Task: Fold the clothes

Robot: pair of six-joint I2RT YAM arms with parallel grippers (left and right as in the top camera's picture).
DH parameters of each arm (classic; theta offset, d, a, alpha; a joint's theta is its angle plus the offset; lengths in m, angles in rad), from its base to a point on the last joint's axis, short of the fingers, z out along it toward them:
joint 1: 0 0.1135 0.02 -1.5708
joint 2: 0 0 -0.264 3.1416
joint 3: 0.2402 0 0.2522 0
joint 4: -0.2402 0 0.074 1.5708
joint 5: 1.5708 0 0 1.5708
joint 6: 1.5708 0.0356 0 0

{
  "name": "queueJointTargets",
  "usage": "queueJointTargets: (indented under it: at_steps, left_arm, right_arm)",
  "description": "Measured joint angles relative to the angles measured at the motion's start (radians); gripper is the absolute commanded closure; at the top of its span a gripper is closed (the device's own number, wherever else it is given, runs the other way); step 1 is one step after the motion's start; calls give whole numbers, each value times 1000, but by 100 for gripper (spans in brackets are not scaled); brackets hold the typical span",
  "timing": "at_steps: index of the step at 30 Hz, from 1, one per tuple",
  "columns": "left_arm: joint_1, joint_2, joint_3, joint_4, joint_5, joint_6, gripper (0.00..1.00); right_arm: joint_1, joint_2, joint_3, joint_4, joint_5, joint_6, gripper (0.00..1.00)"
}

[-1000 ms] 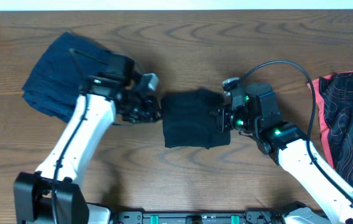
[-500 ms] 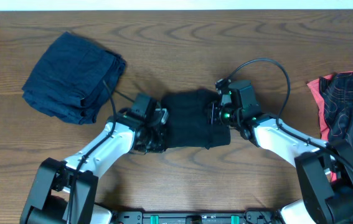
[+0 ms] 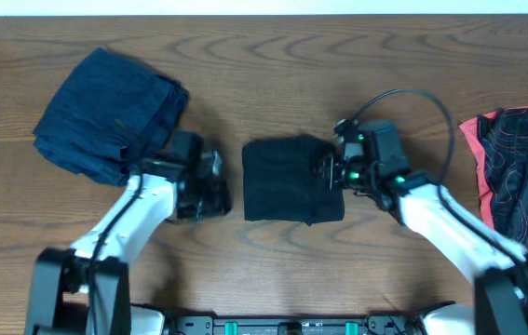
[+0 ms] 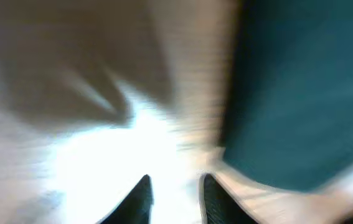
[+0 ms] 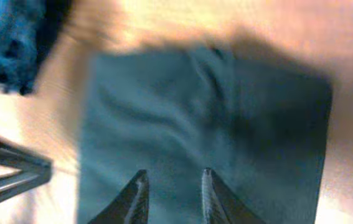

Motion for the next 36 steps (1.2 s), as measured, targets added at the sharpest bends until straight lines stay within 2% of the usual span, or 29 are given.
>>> queueJointTargets:
  at_steps: [4, 9, 14, 19, 25, 28, 36]
  left_arm:
    - [-6, -47, 21, 117, 153, -29, 65]
    - [-79, -35, 23, 219, 217, -74, 65]
    - [-189, 37, 24, 242, 167, -89, 65]
    - [-233, 137, 24, 208, 101, -97, 66]
    - [-196, 168, 26, 166, 89, -100, 67]
    - [-144, 168, 26, 170, 86, -92, 67]
    - [-1, 169, 27, 423, 48, -82, 66]
  right_arm:
    - [0, -70, 1, 29, -13, -31, 70]
    - [2, -9, 1, 171, -8, -29, 73]
    - [10, 140, 4, 408, 0, 44, 78]
    - [10, 286, 4, 491, 2, 130, 89]
    - [5, 335, 5, 349, 0, 167, 98]
    - [-2, 304, 12, 223, 2, 174, 98]
    - [59, 85, 3, -193, 191, 181, 97]
